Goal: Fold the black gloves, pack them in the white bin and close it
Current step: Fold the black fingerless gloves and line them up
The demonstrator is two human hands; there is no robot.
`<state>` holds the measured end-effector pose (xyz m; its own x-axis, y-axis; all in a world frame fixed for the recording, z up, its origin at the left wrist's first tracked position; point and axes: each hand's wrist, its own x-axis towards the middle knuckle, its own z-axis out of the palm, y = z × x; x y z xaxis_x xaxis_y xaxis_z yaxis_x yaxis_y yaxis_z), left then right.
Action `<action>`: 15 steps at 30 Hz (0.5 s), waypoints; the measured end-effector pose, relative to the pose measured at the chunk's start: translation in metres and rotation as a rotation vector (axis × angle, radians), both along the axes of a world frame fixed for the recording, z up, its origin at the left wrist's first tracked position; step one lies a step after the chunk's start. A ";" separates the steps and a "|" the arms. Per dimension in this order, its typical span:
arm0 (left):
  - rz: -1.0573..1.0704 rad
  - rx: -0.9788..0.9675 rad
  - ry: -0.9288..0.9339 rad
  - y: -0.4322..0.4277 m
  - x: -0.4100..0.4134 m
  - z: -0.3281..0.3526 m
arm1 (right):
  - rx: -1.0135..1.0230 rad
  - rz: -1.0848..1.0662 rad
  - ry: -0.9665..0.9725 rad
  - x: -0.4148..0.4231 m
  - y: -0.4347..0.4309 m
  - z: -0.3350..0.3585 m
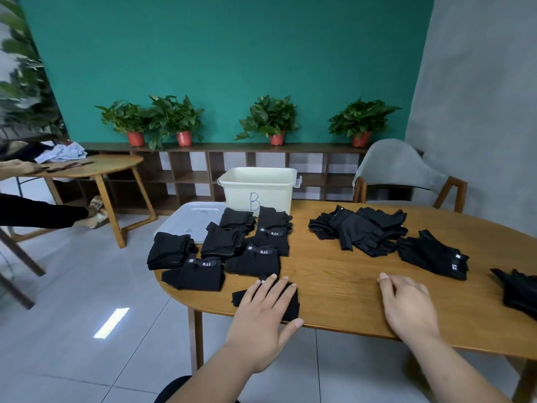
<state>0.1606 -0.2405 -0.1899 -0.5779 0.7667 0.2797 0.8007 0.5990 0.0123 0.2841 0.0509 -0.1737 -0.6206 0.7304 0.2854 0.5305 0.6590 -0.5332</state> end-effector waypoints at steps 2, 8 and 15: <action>0.013 -0.007 0.011 -0.007 -0.006 0.000 | -0.004 -0.002 -0.010 0.000 0.000 0.001; 0.038 -0.018 0.021 -0.023 -0.025 0.004 | 0.020 0.001 -0.027 -0.002 -0.001 -0.001; 0.031 -0.048 -0.003 -0.027 -0.033 0.009 | 0.043 0.003 -0.027 -0.003 -0.001 -0.003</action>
<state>0.1271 -0.2674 -0.1810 -0.6027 0.7606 0.2413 0.7814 0.6239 -0.0149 0.2808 0.0500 -0.1765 -0.6307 0.7159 0.2997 0.5422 0.6827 -0.4898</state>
